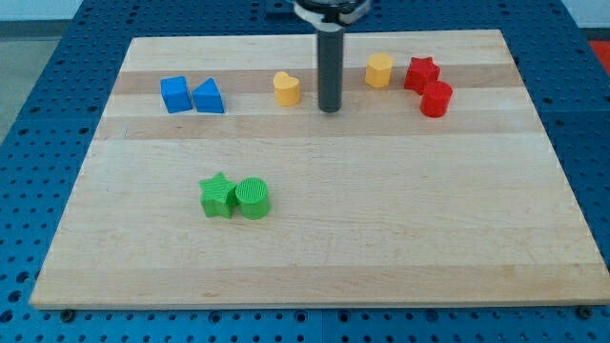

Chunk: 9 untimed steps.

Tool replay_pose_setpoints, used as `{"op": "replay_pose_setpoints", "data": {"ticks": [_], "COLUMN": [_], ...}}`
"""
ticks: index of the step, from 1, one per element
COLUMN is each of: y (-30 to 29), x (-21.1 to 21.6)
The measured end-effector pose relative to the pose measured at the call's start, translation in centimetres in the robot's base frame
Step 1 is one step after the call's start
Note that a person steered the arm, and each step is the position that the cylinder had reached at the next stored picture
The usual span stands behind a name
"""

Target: Move the yellow heart closer to the blue triangle

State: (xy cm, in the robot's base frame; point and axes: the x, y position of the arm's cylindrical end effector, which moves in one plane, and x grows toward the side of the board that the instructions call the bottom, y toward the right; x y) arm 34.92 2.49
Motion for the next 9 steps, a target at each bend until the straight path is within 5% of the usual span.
{"op": "replay_pose_setpoints", "data": {"ticks": [1, 8, 9], "y": [-0.2, -10.4, -7.9], "x": [-2.5, -2.2, -2.2]}}
